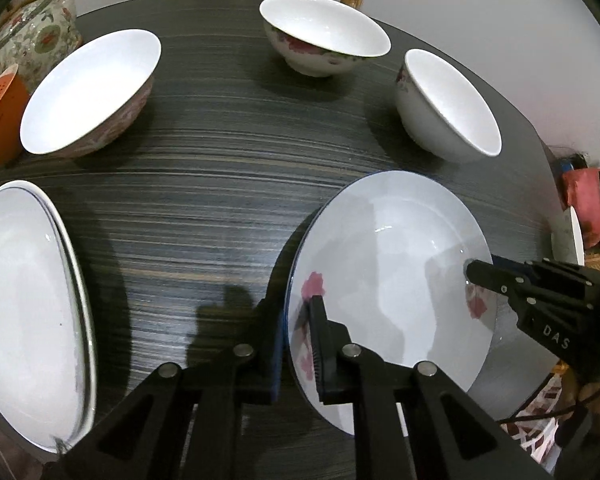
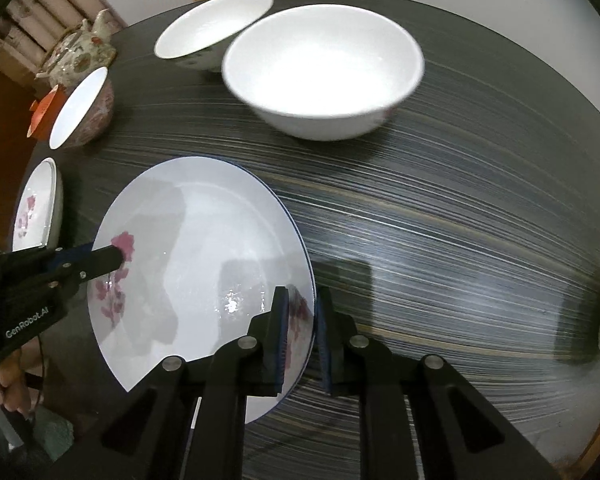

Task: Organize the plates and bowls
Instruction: 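Lift the rose plate with the right tool and carry it toward the plate stack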

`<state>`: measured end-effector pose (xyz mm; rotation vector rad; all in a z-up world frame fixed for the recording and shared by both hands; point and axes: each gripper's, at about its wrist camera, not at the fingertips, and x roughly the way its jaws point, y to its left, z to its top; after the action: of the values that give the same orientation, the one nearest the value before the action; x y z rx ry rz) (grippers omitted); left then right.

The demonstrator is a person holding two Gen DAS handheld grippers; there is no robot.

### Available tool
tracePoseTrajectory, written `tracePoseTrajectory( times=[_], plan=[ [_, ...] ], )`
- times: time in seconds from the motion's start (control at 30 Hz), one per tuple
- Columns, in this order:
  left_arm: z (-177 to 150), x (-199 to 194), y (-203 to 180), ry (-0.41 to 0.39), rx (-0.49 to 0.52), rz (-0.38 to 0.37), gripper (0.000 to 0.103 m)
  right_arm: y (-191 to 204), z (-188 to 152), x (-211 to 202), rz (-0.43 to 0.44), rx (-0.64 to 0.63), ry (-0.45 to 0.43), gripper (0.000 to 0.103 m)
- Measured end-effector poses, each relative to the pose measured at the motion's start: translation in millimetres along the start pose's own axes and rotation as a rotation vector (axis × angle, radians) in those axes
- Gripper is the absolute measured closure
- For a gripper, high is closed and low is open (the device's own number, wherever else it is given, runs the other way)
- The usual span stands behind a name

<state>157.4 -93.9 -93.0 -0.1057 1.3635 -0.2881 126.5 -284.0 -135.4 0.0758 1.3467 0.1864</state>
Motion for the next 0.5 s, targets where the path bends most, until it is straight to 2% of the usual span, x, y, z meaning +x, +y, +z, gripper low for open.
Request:
tracePoseTrajectory(
  times=[0.37,0.5],
  plan=[
    [-8,-1,-4,-0.020,0.046,0.010,0.091,7,-17,4,0.015,0.047,0.021,0.086],
    [-8,2,-7,-0.015,0.049,0.018,0.091,13,-19,6,-0.006,0.071,0.016,0.087]
  ],
)
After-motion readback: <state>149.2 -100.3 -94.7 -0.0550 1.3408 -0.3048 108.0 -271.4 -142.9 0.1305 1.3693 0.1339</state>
